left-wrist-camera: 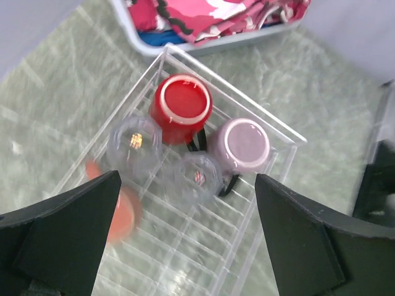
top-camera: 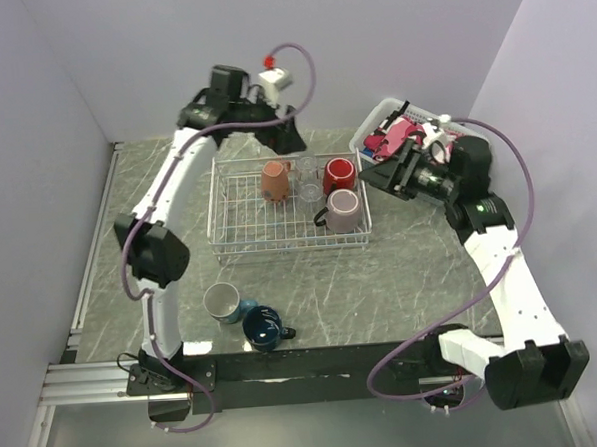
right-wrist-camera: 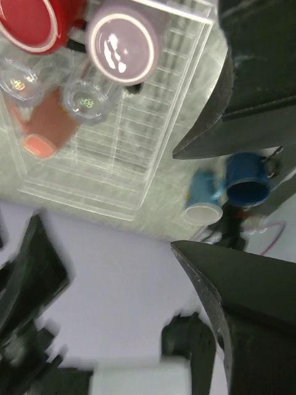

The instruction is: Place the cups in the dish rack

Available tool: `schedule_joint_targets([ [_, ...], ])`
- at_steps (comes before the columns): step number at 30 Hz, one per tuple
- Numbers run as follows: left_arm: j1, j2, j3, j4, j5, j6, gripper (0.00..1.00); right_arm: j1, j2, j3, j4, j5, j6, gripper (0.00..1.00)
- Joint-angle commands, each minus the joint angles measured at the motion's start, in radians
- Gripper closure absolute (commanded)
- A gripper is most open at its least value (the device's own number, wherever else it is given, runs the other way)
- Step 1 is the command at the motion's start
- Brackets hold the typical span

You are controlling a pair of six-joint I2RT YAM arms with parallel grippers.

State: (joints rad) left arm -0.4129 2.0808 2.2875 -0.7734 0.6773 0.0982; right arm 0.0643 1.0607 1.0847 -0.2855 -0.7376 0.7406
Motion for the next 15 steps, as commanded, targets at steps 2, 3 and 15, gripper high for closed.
schedule_joint_targets([
  [2,0.218,-0.226,-0.210,0.083,0.174,-0.187,0.04,0.290,0.192,0.323,-0.472,0.176,-0.378,0.35],
  [3,0.267,-0.278,-0.247,0.062,0.174,-0.148,0.04,0.339,0.284,0.378,-0.545,0.263,-0.418,0.34],
  [15,0.500,-0.593,-0.793,-0.015,0.165,0.024,0.04,0.699,0.508,0.610,-0.808,0.461,-0.521,0.33],
])
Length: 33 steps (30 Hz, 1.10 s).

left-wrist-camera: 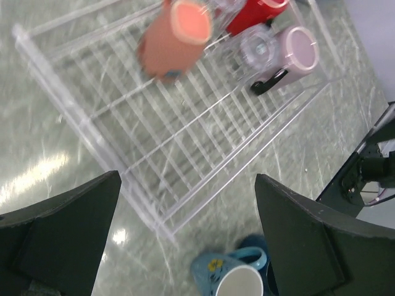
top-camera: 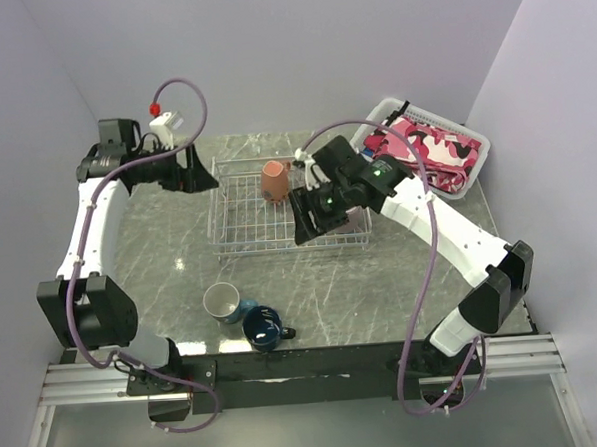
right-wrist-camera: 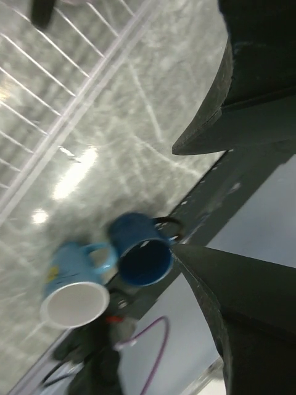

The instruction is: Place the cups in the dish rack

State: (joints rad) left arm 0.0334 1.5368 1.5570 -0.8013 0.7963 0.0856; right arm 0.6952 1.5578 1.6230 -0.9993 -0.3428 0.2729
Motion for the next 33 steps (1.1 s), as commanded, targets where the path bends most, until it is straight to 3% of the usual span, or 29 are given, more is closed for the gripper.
schedule_joint_targets([
  [1,0.056,-0.055,-0.077,0.014,0.046,0.040,0.04,0.087,0.021,0.081,-0.111,0.086,-0.066,0.33],
  [6,0.056,-0.131,-0.126,-0.007,0.020,0.051,0.04,0.187,0.065,0.115,-0.113,0.113,-0.086,0.34],
  [13,0.072,-0.328,-0.262,-0.001,-0.071,0.034,0.03,0.335,0.126,0.091,0.036,0.113,-0.037,0.35],
  [17,0.074,-0.382,-0.261,-0.081,-0.091,0.066,0.03,0.440,0.139,0.028,0.102,0.137,0.006,0.36],
  [24,0.076,-0.435,-0.268,-0.111,-0.111,0.082,0.04,0.512,0.116,-0.167,0.223,0.160,0.074,0.36],
  [33,0.076,-0.520,-0.302,-0.138,-0.108,0.095,0.04,0.533,0.165,-0.204,0.215,0.234,0.003,0.37],
])
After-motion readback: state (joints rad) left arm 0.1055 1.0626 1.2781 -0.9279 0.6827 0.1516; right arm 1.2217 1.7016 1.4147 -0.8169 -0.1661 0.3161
